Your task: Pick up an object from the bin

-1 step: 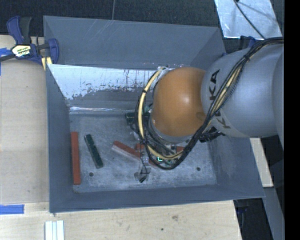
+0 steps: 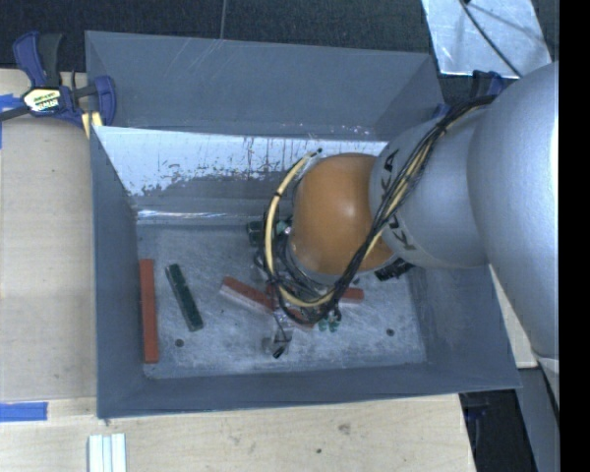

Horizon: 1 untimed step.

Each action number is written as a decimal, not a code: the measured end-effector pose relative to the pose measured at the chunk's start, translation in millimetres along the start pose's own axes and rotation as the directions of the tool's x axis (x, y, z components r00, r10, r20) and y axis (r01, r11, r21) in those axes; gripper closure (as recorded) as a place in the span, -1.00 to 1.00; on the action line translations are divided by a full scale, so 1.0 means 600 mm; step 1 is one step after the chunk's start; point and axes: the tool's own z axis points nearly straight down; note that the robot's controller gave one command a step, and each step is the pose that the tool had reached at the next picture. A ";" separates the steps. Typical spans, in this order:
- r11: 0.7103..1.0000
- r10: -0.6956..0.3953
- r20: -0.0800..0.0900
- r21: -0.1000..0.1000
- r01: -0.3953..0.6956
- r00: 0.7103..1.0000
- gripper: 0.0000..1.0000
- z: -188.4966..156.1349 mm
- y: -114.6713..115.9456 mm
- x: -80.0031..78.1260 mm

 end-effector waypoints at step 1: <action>1.000 0.001 0.007 -0.002 -0.001 1.000 1.00 -0.008 0.002 -0.003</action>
Offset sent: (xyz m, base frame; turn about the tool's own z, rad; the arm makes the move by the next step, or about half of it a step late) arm 0.0000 0.0000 0.0000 0.0000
